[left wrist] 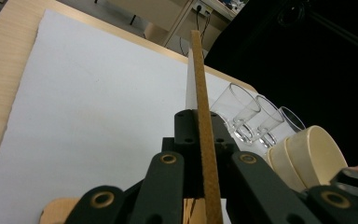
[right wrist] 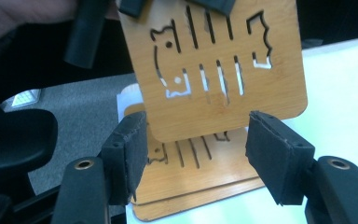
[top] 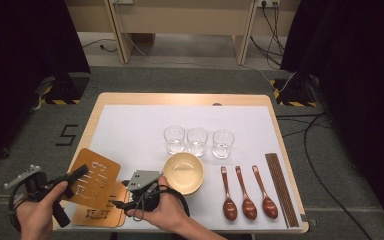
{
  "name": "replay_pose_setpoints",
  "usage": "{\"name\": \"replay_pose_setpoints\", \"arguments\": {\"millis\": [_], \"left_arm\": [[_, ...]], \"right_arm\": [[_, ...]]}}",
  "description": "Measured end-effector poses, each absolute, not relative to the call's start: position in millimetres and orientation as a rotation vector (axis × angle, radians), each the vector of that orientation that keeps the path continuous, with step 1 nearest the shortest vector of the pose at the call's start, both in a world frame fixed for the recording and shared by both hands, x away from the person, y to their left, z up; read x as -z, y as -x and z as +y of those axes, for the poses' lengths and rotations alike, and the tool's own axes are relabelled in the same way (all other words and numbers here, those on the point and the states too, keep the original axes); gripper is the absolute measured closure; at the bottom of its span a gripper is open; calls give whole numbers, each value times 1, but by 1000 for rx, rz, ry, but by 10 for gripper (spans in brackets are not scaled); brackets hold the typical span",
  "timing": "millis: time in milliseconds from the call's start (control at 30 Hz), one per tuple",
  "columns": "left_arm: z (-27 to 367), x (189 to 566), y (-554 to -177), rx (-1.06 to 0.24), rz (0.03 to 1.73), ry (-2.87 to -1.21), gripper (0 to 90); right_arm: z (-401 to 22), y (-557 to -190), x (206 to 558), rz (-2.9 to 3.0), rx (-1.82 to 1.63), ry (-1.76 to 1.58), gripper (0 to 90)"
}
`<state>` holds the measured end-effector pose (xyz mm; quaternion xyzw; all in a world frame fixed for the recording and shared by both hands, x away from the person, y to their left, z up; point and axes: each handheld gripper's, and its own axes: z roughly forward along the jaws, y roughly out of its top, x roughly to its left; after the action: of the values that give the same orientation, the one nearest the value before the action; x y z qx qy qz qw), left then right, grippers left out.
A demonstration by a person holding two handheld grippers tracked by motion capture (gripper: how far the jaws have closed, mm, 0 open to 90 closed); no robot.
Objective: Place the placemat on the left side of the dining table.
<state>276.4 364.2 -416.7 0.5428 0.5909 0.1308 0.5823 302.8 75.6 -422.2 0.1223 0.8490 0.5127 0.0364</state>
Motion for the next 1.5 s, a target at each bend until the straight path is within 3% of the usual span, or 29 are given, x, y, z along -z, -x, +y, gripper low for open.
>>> {"name": "replay_pose_setpoints", "arguments": {"millis": [700,1500], "left_arm": [[352,392,-315,-414,1369,-1335,855],[343,381,-360,-459,1379,-1369,855]], "right_arm": [[23,-317,374,2411,-1621,-440,397],[-32,-335,356,2274,-1593,-569,399]]}}
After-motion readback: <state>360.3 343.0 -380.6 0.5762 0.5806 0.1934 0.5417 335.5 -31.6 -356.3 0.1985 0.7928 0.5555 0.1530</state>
